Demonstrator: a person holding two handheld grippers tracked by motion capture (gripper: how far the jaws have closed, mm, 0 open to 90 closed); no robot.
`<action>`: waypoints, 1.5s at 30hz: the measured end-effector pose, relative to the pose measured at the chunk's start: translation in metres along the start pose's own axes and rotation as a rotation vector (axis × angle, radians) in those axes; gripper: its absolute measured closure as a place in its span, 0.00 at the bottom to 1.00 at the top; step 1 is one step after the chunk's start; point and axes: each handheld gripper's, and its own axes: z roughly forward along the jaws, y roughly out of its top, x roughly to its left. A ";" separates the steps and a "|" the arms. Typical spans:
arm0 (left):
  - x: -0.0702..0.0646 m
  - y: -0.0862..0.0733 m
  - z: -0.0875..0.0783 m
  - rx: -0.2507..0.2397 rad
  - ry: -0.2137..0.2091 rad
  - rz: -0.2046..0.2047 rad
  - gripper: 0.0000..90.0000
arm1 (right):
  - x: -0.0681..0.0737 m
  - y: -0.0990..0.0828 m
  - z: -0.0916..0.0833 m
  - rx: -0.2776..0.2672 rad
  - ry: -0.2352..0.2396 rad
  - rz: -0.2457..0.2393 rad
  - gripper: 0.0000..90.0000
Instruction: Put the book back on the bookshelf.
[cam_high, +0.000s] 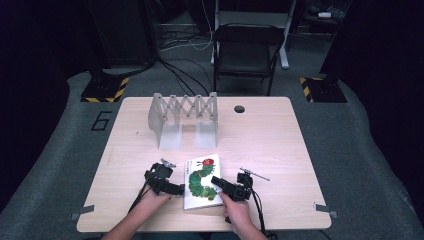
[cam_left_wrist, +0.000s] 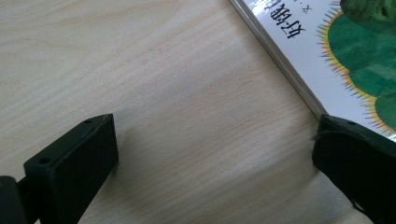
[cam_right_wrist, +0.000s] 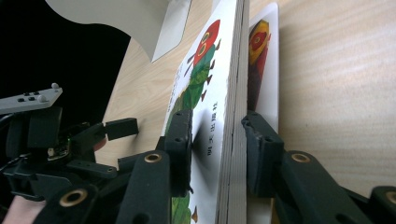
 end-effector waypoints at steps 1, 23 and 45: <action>0.000 0.000 0.000 -0.001 0.001 0.001 0.00 | 0.003 0.000 -0.002 -0.011 0.010 0.007 0.78; 0.022 0.002 -0.033 -0.158 -0.220 -0.264 0.00 | 0.003 0.009 -0.017 -0.126 0.176 0.116 0.88; 0.001 0.011 -0.015 -0.223 -0.592 -0.416 0.14 | 0.018 0.010 -0.008 -0.089 0.275 0.154 0.88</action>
